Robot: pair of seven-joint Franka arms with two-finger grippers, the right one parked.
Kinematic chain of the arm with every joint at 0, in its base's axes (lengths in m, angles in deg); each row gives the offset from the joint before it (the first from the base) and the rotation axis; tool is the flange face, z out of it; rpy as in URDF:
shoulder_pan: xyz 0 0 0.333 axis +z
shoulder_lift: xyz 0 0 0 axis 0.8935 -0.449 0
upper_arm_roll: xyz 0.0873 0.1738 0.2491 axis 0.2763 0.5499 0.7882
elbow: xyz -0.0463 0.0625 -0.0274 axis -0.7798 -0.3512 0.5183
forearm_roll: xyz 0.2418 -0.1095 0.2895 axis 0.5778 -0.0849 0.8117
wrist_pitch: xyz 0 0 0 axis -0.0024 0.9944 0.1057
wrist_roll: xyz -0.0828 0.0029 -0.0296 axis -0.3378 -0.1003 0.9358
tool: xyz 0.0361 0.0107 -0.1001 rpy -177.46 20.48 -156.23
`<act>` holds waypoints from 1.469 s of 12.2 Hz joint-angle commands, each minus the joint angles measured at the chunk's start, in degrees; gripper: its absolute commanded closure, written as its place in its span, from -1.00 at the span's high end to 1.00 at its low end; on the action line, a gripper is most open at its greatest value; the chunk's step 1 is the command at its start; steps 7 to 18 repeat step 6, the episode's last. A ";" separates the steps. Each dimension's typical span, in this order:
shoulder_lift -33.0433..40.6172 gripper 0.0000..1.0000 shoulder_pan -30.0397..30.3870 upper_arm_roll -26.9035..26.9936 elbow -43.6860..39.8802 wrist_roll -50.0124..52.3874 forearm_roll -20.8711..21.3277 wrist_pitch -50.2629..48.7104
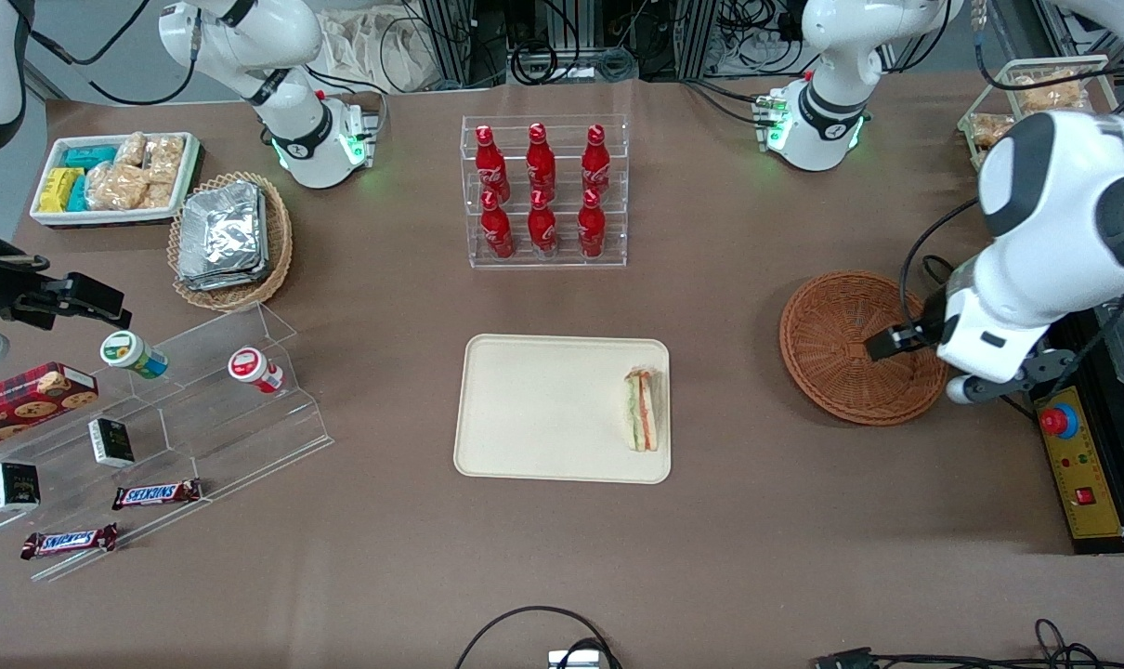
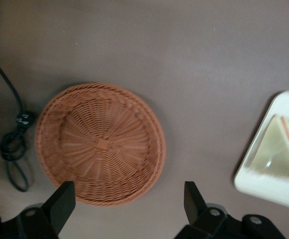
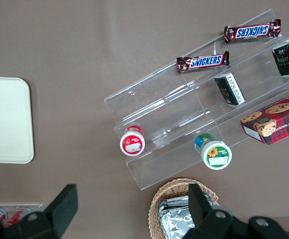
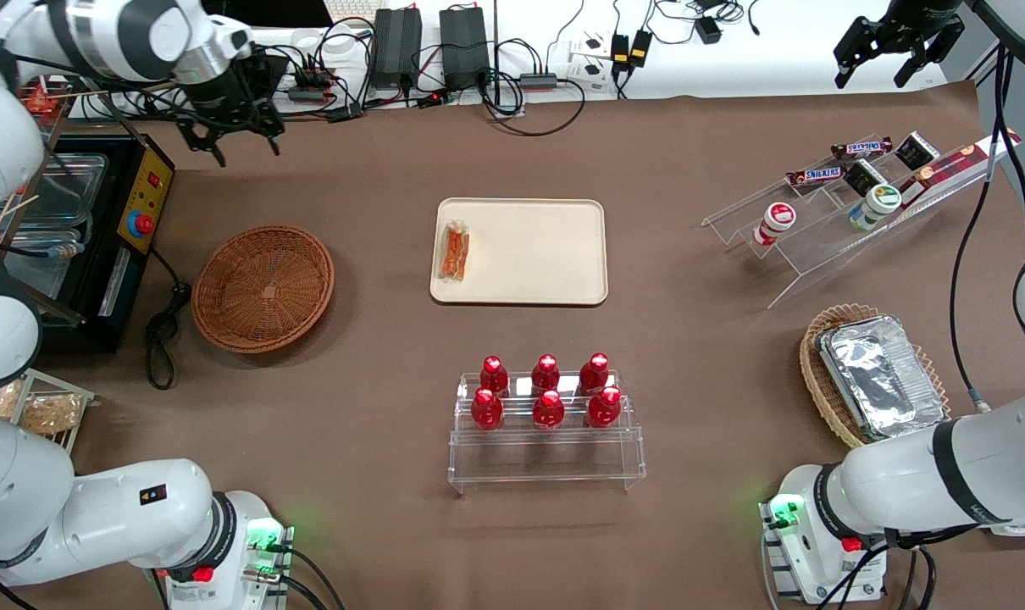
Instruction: Place sandwich from basket to tray
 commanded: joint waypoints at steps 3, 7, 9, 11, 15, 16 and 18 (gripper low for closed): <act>6.32 0.99 -5.81 11.88 0.86 -14.12 -2.31 -6.57; 0.44 1.00 -4.92 11.80 -8.28 -14.03 -3.45 -10.96; 0.44 1.00 -4.92 11.80 -8.28 -14.03 -3.45 -10.96; 0.44 1.00 -4.92 11.80 -8.28 -14.03 -3.45 -10.96; 0.44 1.00 -4.92 11.80 -8.28 -14.03 -3.45 -10.96; 0.44 1.00 -4.92 11.80 -8.28 -14.03 -3.45 -10.96; 0.44 1.00 -4.92 11.80 -8.28 -14.03 -3.45 -10.96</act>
